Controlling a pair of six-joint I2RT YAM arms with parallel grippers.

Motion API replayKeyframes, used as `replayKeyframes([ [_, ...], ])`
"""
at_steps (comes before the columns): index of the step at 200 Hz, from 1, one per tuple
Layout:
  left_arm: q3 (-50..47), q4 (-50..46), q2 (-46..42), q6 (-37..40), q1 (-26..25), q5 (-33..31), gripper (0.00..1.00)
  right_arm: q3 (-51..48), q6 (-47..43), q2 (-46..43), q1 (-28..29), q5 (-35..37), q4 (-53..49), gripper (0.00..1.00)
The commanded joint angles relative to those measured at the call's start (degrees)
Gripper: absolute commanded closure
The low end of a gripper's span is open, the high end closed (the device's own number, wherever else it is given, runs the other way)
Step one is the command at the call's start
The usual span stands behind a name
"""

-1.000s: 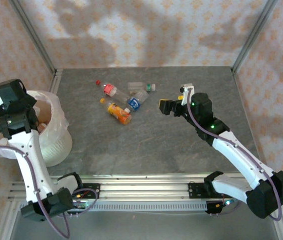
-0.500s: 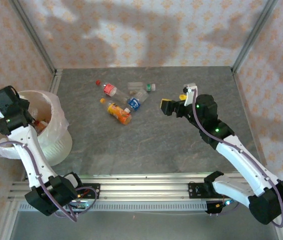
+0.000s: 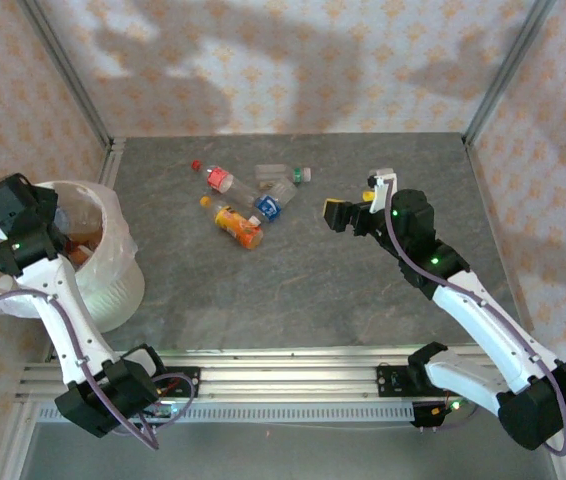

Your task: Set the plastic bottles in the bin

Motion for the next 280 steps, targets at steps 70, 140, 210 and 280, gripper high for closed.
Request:
replayKeyframes([
  [70, 2.7, 2.2, -7.7, -6.2, -8.9, 10.9, 0.0, 2.6, 4.2, 4.2, 0.2, 4.8, -1.2, 0.01],
  [140, 8.4, 3.8, -2.3, -3.1, -45.2, -3.9, 0.0, 3.0, 8.0, 4.7, 0.1, 9.0, -1.7, 0.01],
  [210, 21.2, -0.5, 17.9, 5.0, -70.5, -14.9, 0.0, 0.1, 10.5, 0.5, -0.3, 14.6, -3.8, 0.01],
  [280, 26.9, -4.9, 35.1, 8.7, -70.8, -8.1, 0.0, -1.4, 9.9, -2.7, -0.3, 15.1, -4.4, 0.01],
])
